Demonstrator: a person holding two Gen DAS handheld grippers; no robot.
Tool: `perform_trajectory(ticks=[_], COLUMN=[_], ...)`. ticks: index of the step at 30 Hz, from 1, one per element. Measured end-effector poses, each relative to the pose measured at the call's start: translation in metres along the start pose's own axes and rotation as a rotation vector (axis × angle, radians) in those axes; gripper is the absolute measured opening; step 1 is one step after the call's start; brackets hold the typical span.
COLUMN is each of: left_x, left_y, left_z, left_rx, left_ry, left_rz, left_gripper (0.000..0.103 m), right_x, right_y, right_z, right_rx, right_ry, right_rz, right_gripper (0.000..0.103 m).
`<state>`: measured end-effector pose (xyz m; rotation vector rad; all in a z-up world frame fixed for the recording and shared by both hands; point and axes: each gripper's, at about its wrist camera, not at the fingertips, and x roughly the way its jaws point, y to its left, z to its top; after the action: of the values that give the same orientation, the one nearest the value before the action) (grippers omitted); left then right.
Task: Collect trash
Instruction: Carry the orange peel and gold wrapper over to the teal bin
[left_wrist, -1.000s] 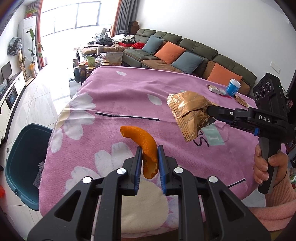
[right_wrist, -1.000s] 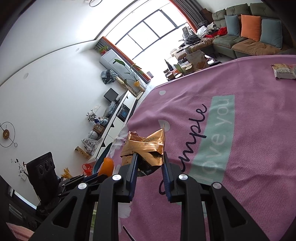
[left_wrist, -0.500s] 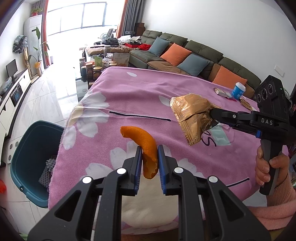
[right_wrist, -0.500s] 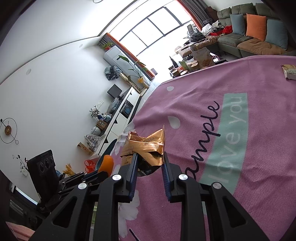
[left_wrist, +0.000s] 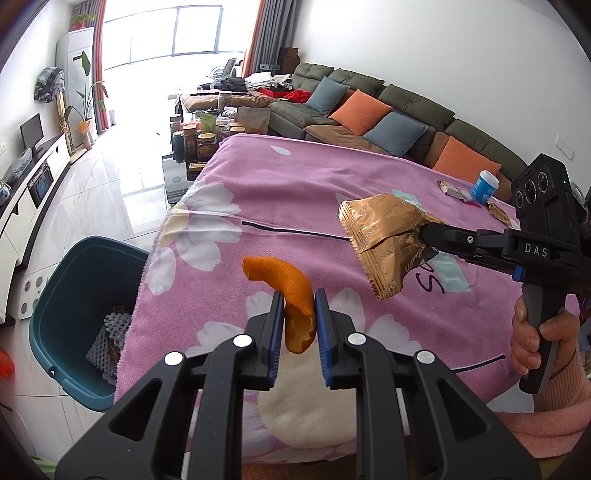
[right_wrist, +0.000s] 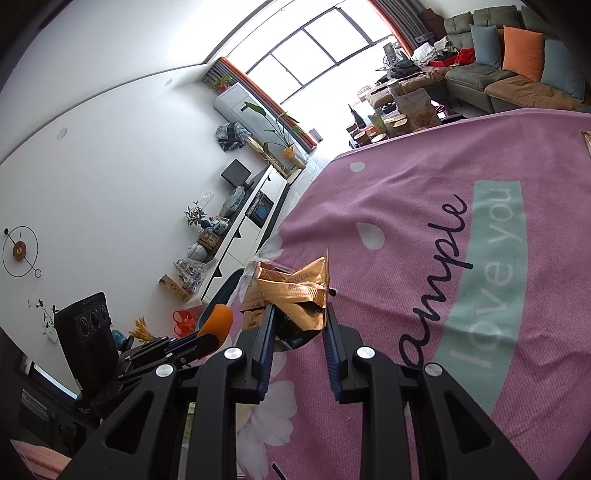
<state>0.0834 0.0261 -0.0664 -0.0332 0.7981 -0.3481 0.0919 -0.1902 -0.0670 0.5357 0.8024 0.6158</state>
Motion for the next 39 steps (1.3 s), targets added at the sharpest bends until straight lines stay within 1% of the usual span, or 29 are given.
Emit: perform_trajectory(ticks=[23,39], left_x=[-0.005,-0.021], left_y=[0.005,0.016], left_z=[0.0,0.001], left_rx=[-0.006,-0.026], left_ry=[-0.015,-0.043], left_rz=[0.016,0.04], left_gripper=[0.016,0.016], right_x=[0.009,0.023], right_y=[0.007,0.02], right_z=[-0.001,0.0], right_rx=[-0.007,-0.036], right_ry=[0.019,0.038], right_rz=[0.015,0.033], right_gripper=[0.023,0.023])
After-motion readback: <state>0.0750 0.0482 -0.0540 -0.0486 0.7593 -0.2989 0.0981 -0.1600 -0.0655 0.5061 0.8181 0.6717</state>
